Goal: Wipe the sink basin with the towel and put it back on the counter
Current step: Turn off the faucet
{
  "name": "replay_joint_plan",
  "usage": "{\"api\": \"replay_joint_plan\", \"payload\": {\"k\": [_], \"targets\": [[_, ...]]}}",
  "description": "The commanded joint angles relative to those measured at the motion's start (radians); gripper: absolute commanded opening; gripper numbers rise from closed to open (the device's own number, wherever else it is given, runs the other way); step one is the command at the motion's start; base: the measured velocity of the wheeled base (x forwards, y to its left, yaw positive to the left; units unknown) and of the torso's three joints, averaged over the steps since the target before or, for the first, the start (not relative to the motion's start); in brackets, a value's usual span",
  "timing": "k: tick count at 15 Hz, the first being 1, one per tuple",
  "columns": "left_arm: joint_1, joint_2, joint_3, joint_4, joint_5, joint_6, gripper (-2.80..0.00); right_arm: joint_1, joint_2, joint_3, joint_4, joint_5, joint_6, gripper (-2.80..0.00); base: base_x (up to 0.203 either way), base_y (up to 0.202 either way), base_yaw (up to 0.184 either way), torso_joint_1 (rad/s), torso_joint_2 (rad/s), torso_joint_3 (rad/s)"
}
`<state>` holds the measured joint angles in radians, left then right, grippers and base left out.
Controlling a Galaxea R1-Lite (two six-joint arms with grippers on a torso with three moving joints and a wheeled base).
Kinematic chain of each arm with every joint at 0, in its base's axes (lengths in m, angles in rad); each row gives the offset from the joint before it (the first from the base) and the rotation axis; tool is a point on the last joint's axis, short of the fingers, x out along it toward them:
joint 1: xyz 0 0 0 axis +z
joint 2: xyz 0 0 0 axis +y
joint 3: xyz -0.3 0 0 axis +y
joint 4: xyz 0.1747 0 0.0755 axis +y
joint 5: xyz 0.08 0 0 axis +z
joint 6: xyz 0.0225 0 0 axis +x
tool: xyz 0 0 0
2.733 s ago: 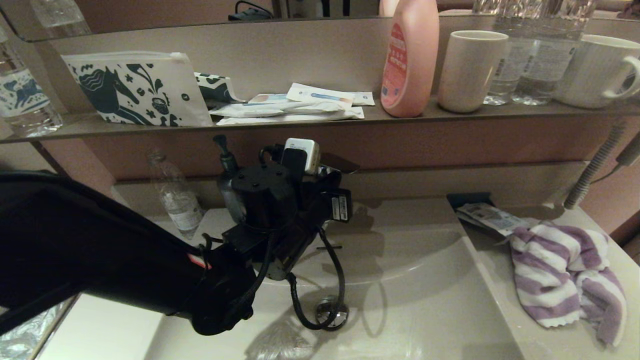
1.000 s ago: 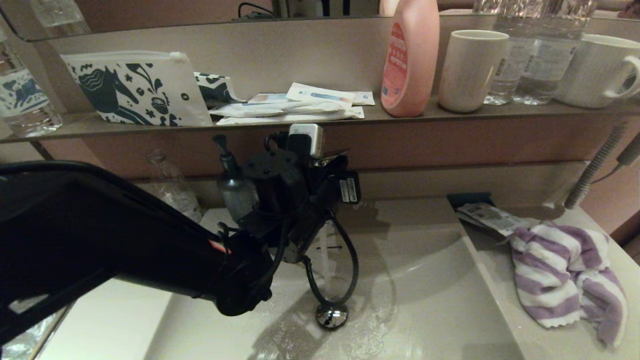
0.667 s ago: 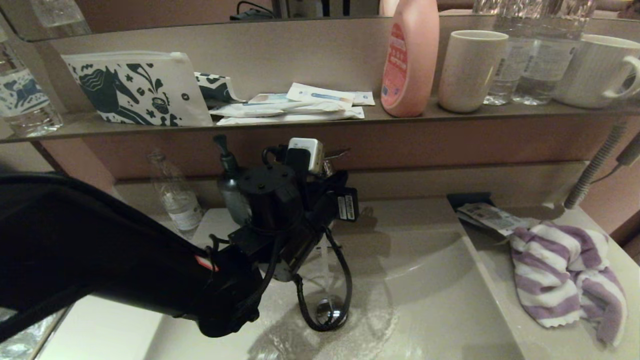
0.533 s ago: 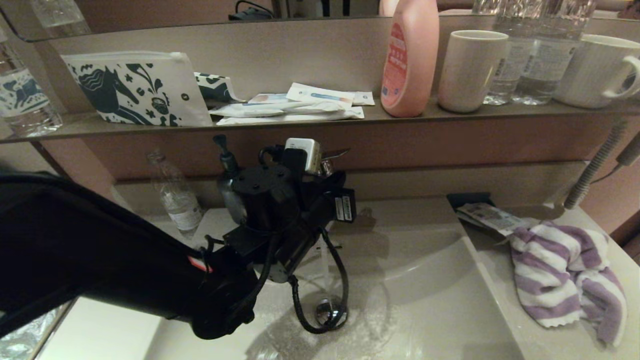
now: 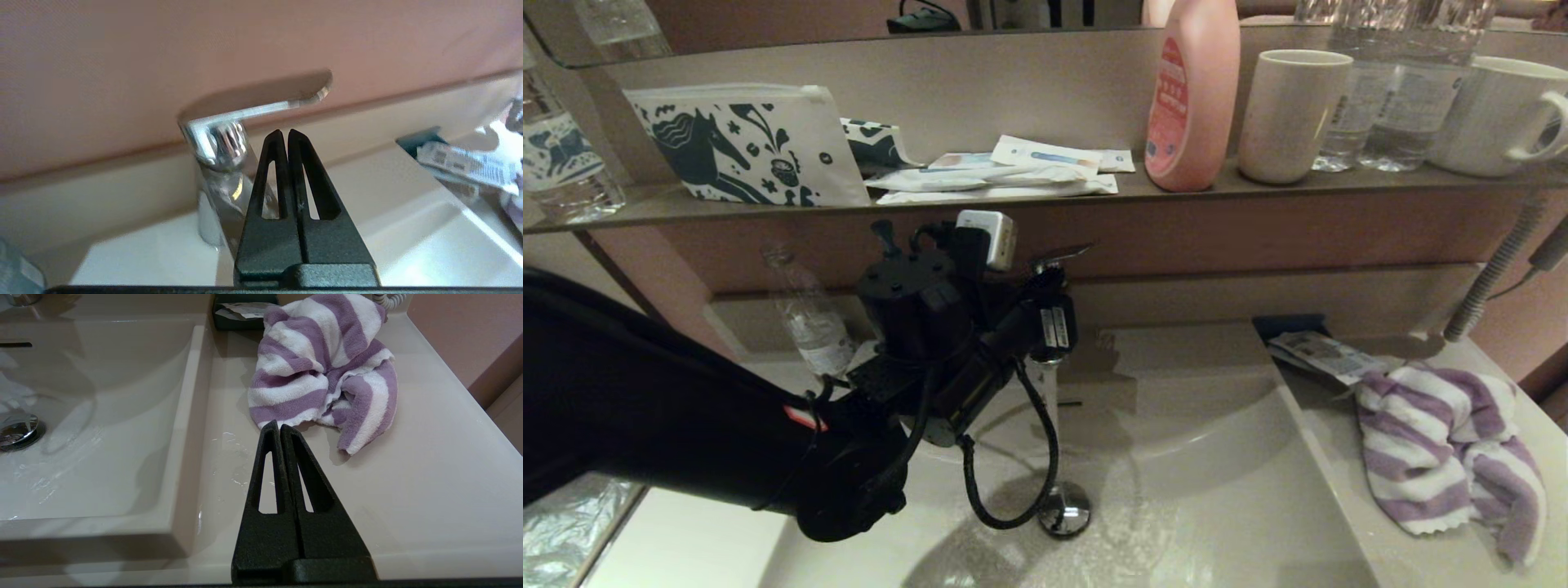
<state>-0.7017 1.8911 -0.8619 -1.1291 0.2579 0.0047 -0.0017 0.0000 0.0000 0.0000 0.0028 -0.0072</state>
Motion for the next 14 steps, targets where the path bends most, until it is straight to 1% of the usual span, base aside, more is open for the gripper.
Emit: {"api": "replay_joint_plan", "payload": {"k": [1,5,7,9,14], "targets": [[0.011,-0.007,-0.016,-0.006,-0.006,0.006,-2.80,0.000,0.000,0.000,0.000,0.000,0.000,-2.80,0.000,0.000,0.000,0.000,0.00,0.000],[0.038,-0.002,-0.095,0.001,-0.012,0.032,-2.80,0.000,0.000,0.000,0.000,0.000,0.000,-2.80,0.000,0.000,0.000,0.000,0.00,0.000],[0.039,0.004,-0.132,0.033,-0.014,0.034,-2.80,0.000,0.000,0.000,0.000,0.000,0.000,-2.80,0.000,0.000,0.000,0.000,0.00,0.000],[0.036,0.028,-0.167,0.034,-0.014,0.035,-2.80,0.000,0.000,0.000,0.000,0.000,0.000,-2.80,0.000,0.000,0.000,0.000,0.00,0.000],[0.041,0.091,-0.214,0.034,-0.029,0.038,-2.80,0.000,0.000,0.000,0.000,0.000,0.000,-2.80,0.000,0.000,0.000,0.000,0.00,0.000]]}}
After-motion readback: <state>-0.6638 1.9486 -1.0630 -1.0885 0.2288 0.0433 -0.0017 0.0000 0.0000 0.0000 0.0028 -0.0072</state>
